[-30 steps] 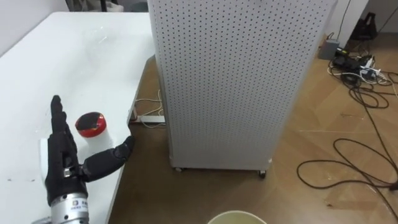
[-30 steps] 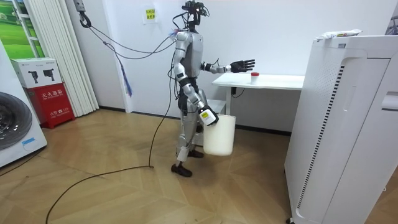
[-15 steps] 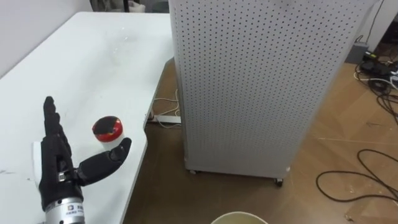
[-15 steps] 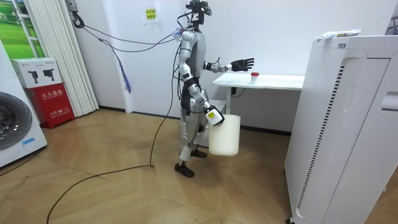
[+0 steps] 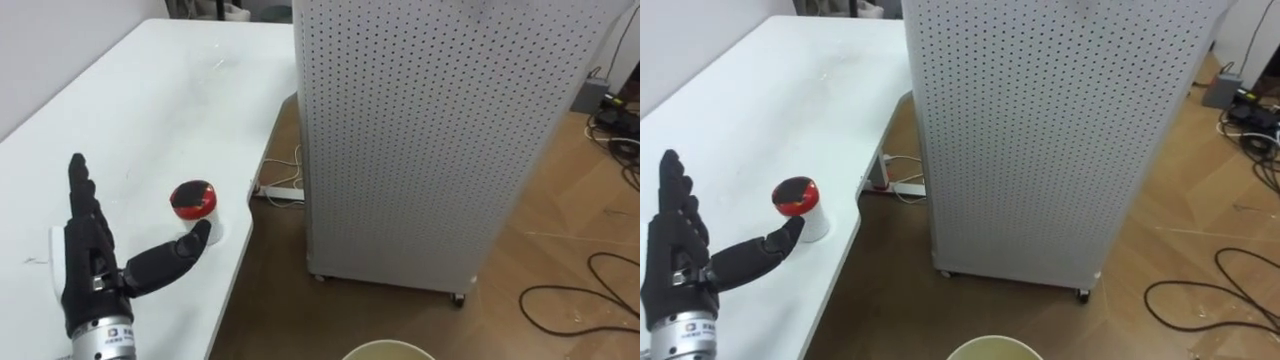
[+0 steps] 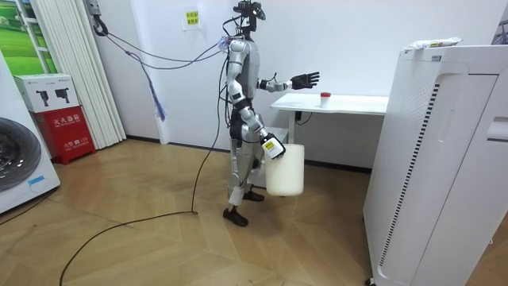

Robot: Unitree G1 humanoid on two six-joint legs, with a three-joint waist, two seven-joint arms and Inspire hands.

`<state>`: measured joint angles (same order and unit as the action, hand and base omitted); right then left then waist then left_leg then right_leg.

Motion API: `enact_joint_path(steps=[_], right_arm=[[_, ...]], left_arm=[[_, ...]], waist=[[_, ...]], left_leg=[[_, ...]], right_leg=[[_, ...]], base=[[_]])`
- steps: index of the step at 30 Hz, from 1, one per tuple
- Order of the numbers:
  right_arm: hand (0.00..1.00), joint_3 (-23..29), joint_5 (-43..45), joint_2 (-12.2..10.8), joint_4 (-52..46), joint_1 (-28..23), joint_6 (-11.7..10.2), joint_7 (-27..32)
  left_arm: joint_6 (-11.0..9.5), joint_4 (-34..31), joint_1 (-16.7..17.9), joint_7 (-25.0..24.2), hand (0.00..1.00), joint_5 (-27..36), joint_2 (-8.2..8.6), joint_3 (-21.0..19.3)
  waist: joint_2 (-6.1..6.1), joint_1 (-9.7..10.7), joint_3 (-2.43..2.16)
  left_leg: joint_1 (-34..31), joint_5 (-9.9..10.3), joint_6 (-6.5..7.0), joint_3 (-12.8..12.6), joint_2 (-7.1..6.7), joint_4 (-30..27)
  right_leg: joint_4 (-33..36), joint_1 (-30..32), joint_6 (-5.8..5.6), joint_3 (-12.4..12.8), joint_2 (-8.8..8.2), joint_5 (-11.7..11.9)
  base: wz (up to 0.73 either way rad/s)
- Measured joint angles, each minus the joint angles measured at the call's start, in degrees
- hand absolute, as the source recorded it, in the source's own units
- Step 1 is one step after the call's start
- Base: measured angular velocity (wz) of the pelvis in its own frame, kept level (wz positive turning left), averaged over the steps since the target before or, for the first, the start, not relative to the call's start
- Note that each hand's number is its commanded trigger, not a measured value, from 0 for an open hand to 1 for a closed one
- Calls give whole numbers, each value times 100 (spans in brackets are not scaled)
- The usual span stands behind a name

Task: Pick garbage

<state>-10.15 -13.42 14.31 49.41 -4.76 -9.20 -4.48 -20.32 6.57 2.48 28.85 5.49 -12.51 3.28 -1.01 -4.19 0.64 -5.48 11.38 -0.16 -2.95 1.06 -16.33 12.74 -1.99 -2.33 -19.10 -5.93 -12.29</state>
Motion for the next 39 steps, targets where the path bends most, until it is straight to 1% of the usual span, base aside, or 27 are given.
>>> enact_joint_path(steps=[4,7,11,14,15,16,18,21,24,26,28,31,35,39], right_arm=[[100,0,0,-73,5,-2,0,-41],[100,4,0,-79,3,-1,5,-137],[100,5,5,-79,-53,9,8,-229],[100,7,32,-79,-57,12,8,-261],[100,7,29,-80,-57,13,8,-261],[100,6,29,-80,-56,9,8,-264],[100,7,26,-79,-57,12,8,-252],[100,8,45,-79,-57,13,8,-252],[100,7,54,-82,-61,13,13,-267],[100,7,63,-92,-68,14,54,-265],[100,6,124,-93,-68,14,60,-261],[100,6,206,-94,-68,15,61,-262],[100,6,239,-98,-68,15,63,-267],[100,10,248,-99,-72,16,121,-270]], left_arm=[[-9,0,1,92,0,5,0,-3],[-9,2,60,83,0,18,0,3],[-11,31,149,71,0,9,0,20],[-50,496,155,44,0,12,-2,22],[-47,804,156,28,0,24,-4,39],[-39,1065,160,12,0,65,-4,83],[6,1273,160,-56,0,68,-3,160],[15,1296,138,-155,0,66,-3,217],[35,1296,111,-267,0,67,-3,217],[57,1297,100,-319,0,67,-3,225],[144,1305,47,-364,0,67,-2,248],[220,1320,14,-441,0,67,-2,249],[287,1373,13,-559,0,67,-1,248],[335,1374,-9,-589,0,65,3,248]], waist=[[-79,-17,25],[-109,-10,16],[-116,-5,14],[-99,22,4],[-94,43,4],[-96,64,5],[-98,77,6],[-92,115,6],[-81,212,9],[-78,263,9],[-74,295,11],[-72,351,12],[-71,378,13],[-67,400,13]], left_leg=[[-17,-1,2,16,-11,-38],[-26,-4,7,52,-34,-34],[-26,-5,8,62,-37,-33],[35,-7,8,46,-35,14],[58,-8,7,43,-35,30],[81,-10,6,44,-35,57],[83,-10,5,42,-34,58],[61,-11,6,34,-38,57],[25,-25,11,20,-42,57],[24,-26,12,13,-41,56],[24,-26,12,0,-40,57],[24,-26,12,-4,-39,57],[24,-26,12,-19,-32,58],[23,-26,12,-20,-32,58]], right_leg=[[7,1,1,1,1,0],[-2,1,1,0,-5,1],[-2,6,1,0,-7,1],[-10,-20,1,15,-6,1],[-14,-42,1,20,-6,1],[-15,-57,1,17,-5,1],[-15,-58,1,17,-5,1],[-15,-34,1,28,-7,1],[-14,-5,1,13,-13,1],[-7,-3,1,8,-16,1],[-5,3,1,11,-19,1],[-1,5,1,11,-21,1],[2,15,0,20,-20,0],[5,15,0,14,-20,0]], base=[[0],[0],[0],[-3],[0],[0],[0],[0],[0],[0],[0],[0],[0],[0]])
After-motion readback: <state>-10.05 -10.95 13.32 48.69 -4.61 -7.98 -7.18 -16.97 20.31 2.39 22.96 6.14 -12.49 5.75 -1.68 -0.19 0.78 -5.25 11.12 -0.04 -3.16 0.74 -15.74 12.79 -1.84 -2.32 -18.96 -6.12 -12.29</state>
